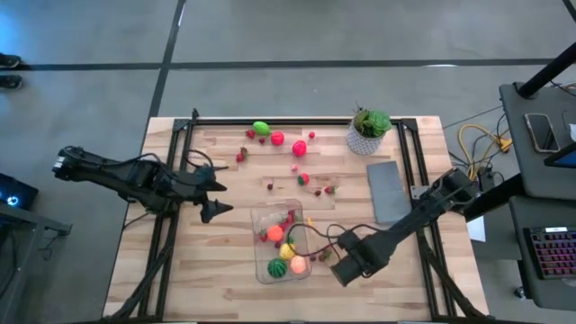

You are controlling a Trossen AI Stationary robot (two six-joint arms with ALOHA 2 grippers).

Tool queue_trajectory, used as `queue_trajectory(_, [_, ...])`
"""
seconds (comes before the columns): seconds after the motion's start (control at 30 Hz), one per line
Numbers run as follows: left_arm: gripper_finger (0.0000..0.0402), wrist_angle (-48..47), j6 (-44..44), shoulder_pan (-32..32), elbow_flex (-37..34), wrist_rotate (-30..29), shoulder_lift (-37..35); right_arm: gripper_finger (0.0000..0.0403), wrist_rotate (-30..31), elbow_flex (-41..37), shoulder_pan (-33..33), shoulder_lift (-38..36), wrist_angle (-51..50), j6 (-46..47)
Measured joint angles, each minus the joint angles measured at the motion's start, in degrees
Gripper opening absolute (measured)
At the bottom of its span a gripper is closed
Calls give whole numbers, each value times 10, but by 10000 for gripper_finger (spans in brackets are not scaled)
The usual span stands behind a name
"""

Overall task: Pick and placing Produce into tupperware
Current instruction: Put the red cherry into the transparent bin

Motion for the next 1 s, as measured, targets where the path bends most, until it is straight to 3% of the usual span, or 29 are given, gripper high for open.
queue_trajectory(0.2, [373,15,-4,0,0,4,29,215,-32,-97,-20,-66,32,114])
queue_trajectory(0.57, [373,28,-5,8,0,-9,31,215,-49,-307,-19,-214,256,353])
queue_trajectory(0.7, [373,29,-5,11,0,-9,33,215,-14,-325,-19,-235,277,394])
queue_trajectory(1.0, [373,30,-5,14,0,-24,35,215,-12,-330,-19,-224,275,406])
